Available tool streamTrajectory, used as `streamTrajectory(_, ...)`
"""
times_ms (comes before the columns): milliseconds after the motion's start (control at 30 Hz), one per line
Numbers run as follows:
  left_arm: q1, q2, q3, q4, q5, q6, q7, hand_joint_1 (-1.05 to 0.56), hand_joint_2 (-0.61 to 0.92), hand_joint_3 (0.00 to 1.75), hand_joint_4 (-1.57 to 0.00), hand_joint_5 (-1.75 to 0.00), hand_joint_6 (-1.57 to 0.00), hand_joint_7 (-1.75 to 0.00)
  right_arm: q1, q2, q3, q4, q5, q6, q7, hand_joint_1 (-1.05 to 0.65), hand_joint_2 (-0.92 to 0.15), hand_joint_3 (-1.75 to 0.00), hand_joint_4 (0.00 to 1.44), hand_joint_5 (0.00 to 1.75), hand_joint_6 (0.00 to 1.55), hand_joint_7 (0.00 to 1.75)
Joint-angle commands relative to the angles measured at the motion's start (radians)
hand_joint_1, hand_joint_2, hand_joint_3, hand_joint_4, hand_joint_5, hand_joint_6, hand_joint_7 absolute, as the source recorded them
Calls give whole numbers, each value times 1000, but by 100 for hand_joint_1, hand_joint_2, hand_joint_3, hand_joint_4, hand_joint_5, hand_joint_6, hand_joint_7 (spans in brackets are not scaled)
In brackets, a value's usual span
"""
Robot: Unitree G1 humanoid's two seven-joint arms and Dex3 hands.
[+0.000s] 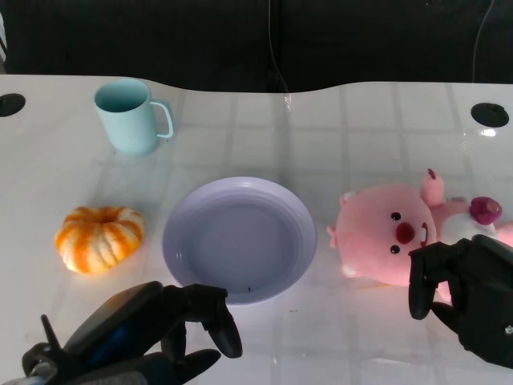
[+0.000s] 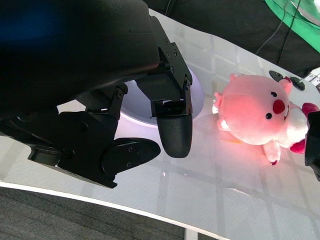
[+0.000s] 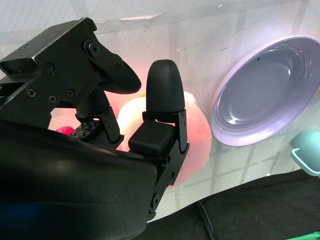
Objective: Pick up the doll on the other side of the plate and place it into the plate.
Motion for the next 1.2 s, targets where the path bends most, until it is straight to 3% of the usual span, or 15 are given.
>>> streamTrajectory(33,-4,13,9,9,4,-8,-2,-15,70,73,-71,-175,-74,-109,-11,-6,-7,-2,7,-3,-5,-3,-44,-124,83,175,82,138)
streamTrajectory(967,-7,13,8,8,6,1,-7,-14,71,72,-68,-174,-73,-108,-13,-4,-1,-13,-6,19,-12,-2,-44,-123,83,172,82,136)
streamTrajectory(1100,-6,14,10,9,8,-1,-4,-14,71,71,-69,-173,-74,-108,-13,9,-15,-37,2,60,-18,-3,-48,-112,77,151,81,110)
streamTrajectory(1167,-6,13,10,5,8,7,-7,-14,71,71,-69,-174,-74,-108,-8,21,-28,-43,14,62,-35,-2,-55,-94,76,135,83,93)
streamTrajectory(1200,-6,14,10,4,7,7,-8,-14,71,71,-68,-174,-74,-108,-5,25,-33,-41,18,49,-47,-2,-62,-76,78,123,85,78)
